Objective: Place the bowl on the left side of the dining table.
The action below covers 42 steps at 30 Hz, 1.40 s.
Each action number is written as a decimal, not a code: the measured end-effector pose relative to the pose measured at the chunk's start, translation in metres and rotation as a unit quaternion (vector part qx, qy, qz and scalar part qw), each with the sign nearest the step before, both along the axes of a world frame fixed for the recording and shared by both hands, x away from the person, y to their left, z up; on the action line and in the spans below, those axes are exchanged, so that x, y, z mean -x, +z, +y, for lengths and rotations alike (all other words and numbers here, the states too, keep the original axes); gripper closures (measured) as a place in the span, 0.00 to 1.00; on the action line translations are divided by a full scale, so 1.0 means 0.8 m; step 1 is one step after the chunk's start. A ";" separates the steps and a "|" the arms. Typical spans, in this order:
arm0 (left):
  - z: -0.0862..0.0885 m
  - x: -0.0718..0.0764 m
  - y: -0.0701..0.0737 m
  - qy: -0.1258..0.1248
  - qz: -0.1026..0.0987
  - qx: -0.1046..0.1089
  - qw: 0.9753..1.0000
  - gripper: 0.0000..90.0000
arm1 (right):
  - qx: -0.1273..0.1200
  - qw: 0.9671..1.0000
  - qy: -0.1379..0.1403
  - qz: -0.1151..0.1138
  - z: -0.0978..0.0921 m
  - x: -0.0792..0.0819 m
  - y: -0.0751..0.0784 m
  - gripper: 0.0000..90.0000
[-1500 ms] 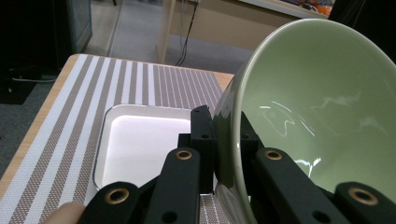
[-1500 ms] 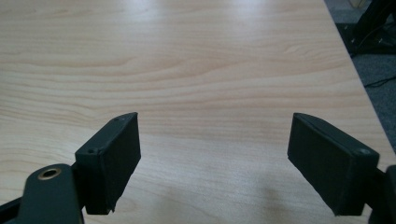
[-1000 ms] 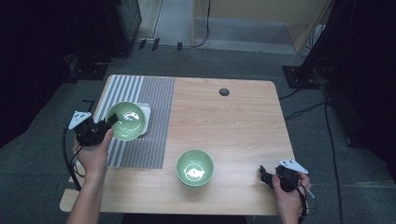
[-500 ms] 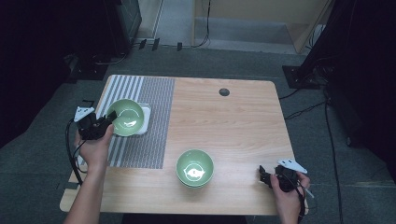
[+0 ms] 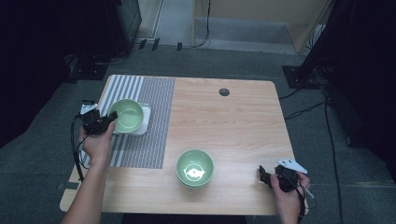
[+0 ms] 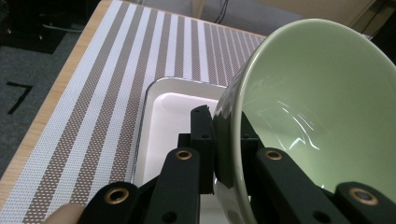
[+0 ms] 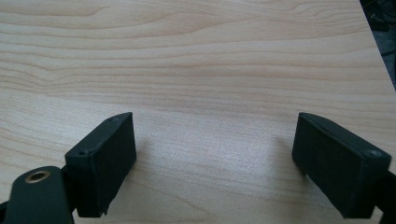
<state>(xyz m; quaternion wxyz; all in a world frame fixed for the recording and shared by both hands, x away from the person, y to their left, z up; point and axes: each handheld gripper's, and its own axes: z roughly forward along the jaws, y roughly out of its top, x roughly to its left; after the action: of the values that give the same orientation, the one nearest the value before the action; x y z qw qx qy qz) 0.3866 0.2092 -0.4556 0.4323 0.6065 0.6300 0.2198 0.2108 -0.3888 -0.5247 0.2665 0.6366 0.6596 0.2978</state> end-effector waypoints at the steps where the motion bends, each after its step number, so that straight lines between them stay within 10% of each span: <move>1: 0.000 0.000 0.000 0.000 0.000 0.000 1.000 0.93 | 0.000 1.000 0.000 0.000 0.000 0.000 0.000 0.15; 25: 0.000 -0.043 -0.024 0.034 0.093 -0.006 0.995 0.93 | 0.000 1.000 0.000 0.000 0.000 0.000 0.000 0.15; 34: 0.005 -0.056 -0.033 0.025 0.130 0.030 0.991 0.90 | 0.000 1.000 0.000 0.000 0.000 0.000 0.000 0.15; 42: 0.011 -0.055 -0.033 0.012 0.120 0.064 0.991 0.75 | 0.000 1.000 0.000 0.000 0.000 0.000 0.000 0.15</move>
<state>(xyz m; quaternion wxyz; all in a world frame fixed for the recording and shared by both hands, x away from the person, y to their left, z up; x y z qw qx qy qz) 0.4307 0.2177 -0.4823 0.3891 0.5918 0.6974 0.1095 0.2108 -0.3888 -0.5247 0.2668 0.6366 0.6596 0.2975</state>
